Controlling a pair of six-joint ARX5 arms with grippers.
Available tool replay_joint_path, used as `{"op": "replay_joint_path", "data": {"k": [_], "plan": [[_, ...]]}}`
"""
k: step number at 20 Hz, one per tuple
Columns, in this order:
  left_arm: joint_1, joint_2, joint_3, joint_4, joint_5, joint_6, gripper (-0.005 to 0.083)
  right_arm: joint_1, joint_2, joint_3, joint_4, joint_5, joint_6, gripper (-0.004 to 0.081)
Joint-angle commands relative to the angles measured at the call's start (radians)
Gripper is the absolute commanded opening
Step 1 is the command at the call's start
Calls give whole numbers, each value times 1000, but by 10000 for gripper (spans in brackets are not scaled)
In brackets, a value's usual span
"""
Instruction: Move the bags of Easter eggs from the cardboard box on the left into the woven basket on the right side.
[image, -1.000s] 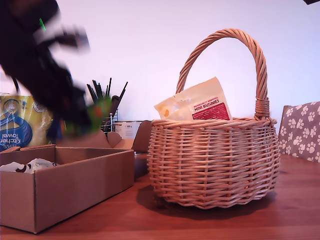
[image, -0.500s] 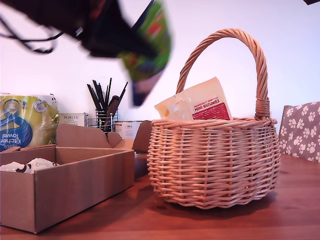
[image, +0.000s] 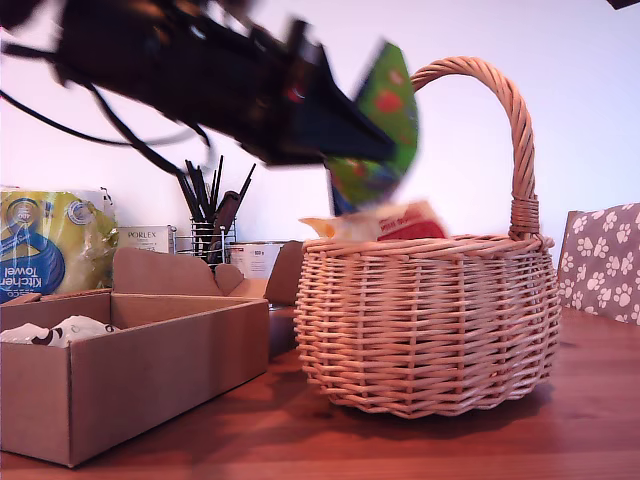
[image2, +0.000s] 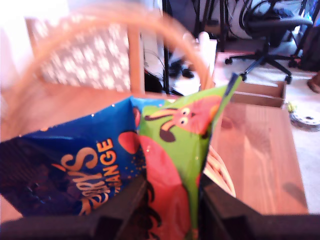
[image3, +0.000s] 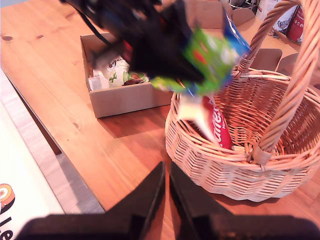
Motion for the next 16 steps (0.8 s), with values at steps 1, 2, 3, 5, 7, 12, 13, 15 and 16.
{"op": "replay_joint_path", "data": {"k": [1,2,3,5,7,12,13,15,16], "plan": [[-19,40,72,24,7,-19,143,8,0,-4,6,3,8,-13],[-27,71,100,24,7,-19,143,8,0,-4,6,3,8,-13],[-36,103,126,24,6,-19,143,8,0,-4,6,3,8,-13],[-50,172,181,22,5,-21,143,8,0,-4,6,3,8,-13],[-51,228,224,10,-1,-23,144,8,0,-4,5,2,8,-13],[-51,259,246,10,-64,-18,220,8,0,-4,6,2,16,-13],[-51,259,246,10,-77,-17,314,8,0,-4,6,2,16,-13],[-51,259,246,15,-79,-10,507,8,0,-4,6,1,16,-13],[-57,259,247,18,-79,7,526,8,0,-4,6,-5,16,-13]]}}
